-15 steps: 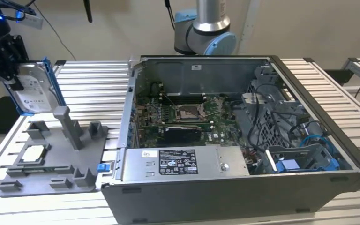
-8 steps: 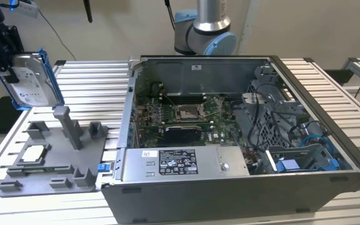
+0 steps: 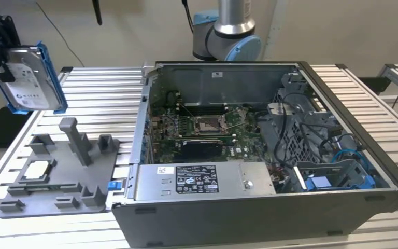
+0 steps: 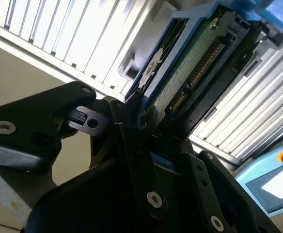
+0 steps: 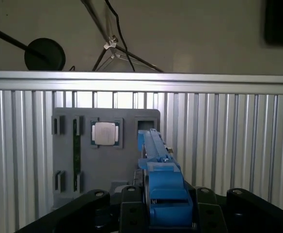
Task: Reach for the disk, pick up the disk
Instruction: 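Pick up the disk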
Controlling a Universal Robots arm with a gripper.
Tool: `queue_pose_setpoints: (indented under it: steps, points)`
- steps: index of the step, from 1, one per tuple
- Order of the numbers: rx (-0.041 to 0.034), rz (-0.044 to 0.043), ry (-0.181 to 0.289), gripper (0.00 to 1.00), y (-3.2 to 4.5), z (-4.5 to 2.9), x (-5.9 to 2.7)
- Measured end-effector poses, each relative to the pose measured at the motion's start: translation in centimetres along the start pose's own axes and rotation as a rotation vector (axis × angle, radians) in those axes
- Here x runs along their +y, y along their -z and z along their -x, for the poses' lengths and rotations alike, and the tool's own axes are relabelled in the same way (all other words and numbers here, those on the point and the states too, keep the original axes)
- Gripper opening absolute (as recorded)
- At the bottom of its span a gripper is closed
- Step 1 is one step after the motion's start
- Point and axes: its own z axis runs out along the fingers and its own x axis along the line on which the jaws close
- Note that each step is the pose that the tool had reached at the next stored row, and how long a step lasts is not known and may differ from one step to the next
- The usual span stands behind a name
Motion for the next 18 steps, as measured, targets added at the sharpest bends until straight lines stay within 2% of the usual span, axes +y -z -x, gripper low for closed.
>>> queue_pose_setpoints:
  steps: [13, 18]
  points:
    - [0.0001, 0.0002, 0.001, 0.00, 4.29, 0.10, 0.05]
    - [0.0000, 0.0000, 0.002, 0.00, 5.35, 0.12, 0.06]
